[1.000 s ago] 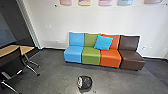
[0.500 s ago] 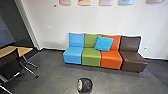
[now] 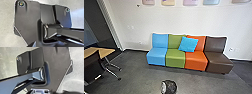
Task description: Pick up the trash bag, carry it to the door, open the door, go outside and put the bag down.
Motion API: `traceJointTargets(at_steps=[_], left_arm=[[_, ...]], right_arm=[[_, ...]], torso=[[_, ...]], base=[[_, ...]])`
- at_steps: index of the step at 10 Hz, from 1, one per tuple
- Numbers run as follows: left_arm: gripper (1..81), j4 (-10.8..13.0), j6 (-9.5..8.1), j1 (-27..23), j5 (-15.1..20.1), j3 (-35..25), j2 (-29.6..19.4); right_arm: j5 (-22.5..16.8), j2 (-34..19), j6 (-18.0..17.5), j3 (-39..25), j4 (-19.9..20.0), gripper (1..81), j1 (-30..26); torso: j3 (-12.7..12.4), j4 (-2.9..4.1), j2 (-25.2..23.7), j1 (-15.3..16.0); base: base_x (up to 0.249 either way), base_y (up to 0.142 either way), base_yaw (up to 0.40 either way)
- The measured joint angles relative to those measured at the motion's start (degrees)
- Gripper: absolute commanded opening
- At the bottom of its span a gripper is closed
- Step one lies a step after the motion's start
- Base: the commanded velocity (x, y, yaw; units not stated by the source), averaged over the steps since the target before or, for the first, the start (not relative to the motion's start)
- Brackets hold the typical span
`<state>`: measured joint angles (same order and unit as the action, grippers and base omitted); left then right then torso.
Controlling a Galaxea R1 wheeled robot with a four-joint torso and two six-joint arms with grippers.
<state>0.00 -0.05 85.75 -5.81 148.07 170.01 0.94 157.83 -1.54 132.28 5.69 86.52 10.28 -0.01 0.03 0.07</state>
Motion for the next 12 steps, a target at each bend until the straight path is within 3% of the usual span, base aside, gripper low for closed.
traceJointTargets(at_steps=[12], left_arm=[[81.1, 0.0, -0.02, 0.0, 0.01, 1.27, 0.33]], right_arm=[[0.0, 0.9, 0.0, 2.06, 0.0, 81.1, 0.0]], torso=[[0.0, 0.0, -0.02, 0.0]], base=[[0.12, 0.0, 0.0]])
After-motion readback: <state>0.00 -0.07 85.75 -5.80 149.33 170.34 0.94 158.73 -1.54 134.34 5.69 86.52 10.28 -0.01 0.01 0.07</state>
